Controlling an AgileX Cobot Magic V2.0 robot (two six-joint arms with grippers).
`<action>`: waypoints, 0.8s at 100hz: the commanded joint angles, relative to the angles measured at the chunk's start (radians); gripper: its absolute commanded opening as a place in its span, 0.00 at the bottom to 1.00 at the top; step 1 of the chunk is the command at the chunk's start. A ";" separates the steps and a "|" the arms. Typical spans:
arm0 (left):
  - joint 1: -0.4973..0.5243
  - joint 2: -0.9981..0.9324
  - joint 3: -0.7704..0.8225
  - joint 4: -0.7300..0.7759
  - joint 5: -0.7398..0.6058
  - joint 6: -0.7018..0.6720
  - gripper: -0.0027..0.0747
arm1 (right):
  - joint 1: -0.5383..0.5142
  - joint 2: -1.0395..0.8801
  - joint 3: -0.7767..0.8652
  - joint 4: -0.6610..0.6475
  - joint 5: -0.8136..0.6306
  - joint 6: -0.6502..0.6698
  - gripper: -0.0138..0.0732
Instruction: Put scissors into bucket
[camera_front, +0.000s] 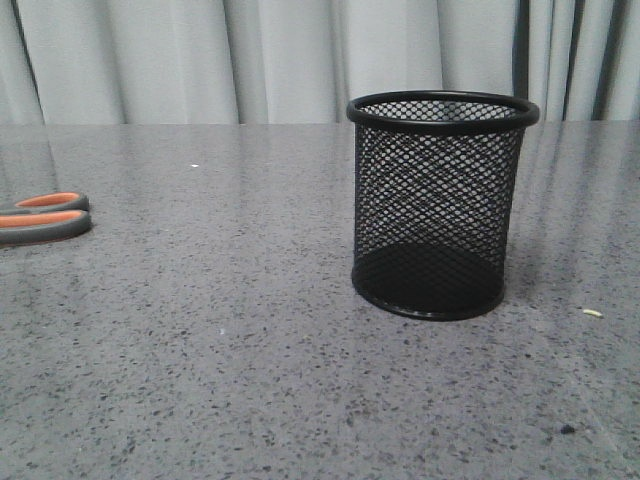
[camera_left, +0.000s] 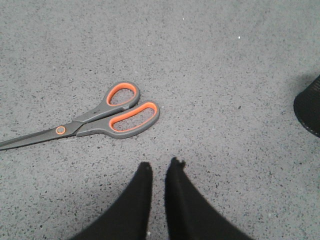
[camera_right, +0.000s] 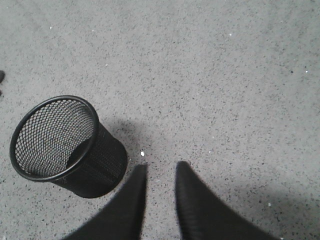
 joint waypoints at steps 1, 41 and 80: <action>0.004 0.018 -0.037 -0.033 -0.047 0.020 0.32 | -0.004 0.012 -0.040 0.006 -0.048 -0.015 0.58; 0.004 0.215 -0.160 -0.037 0.100 0.226 0.58 | -0.004 0.015 -0.040 0.006 -0.071 -0.037 0.67; 0.004 0.685 -0.482 0.084 0.348 0.669 0.58 | 0.012 0.015 -0.040 0.006 -0.070 -0.066 0.67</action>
